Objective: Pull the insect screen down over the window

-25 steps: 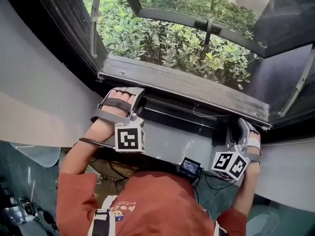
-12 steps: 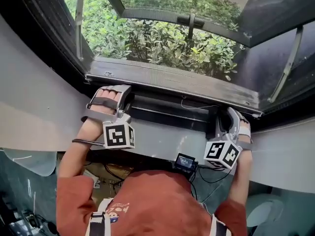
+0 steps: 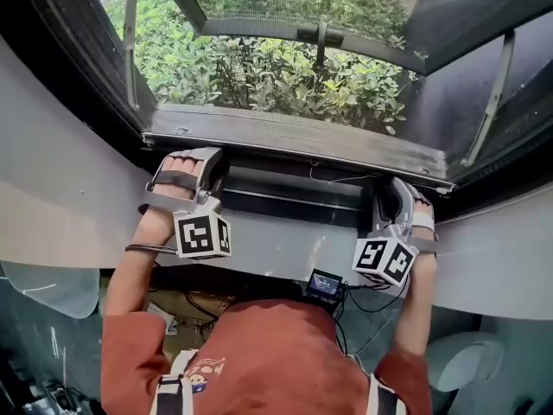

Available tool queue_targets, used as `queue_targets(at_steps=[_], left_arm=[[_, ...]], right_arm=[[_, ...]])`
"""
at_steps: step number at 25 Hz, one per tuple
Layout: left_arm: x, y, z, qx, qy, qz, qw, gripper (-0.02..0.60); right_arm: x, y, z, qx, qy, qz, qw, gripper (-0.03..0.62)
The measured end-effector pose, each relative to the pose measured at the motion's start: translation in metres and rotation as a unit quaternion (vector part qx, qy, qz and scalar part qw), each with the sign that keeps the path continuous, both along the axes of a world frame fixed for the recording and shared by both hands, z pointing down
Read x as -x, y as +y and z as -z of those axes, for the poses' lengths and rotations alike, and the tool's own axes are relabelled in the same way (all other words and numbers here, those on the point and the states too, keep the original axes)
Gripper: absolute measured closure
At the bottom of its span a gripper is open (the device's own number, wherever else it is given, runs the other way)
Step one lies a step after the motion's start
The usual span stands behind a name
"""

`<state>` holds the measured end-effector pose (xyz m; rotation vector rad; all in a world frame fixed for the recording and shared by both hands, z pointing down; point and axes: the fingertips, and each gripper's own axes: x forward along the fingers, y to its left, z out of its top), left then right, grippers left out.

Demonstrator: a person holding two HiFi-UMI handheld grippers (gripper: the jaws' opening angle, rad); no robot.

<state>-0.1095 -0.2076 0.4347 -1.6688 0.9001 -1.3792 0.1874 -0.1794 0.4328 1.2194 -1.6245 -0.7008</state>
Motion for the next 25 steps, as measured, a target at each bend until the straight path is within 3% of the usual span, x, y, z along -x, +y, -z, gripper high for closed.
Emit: queue_targets(at_steps=[10,16,21,25], left_arm=[[-0.003,0.005,0.001,-0.006,0.024,0.001,0.9997,0.433],[-0.008,0.009,0.007,-0.024,0.104,0.009,0.9943,0.425],[-0.018,0.021,0.017,-0.036,0.211,0.018,0.9766,0.425],[-0.028,0.031,0.026,-0.045,0.322,0.026,0.9454,0.425]], right_arm=[[-0.001,0.003,0.003,-0.009,-0.040,0.010,0.999,0.444],[0.003,0.007,0.011,-0.028,-0.104,0.010,0.994,0.436],[0.007,0.017,0.024,-0.045,-0.188,0.014,0.981,0.436],[0.017,0.027,0.033,-0.054,-0.256,0.030,0.965,0.436]])
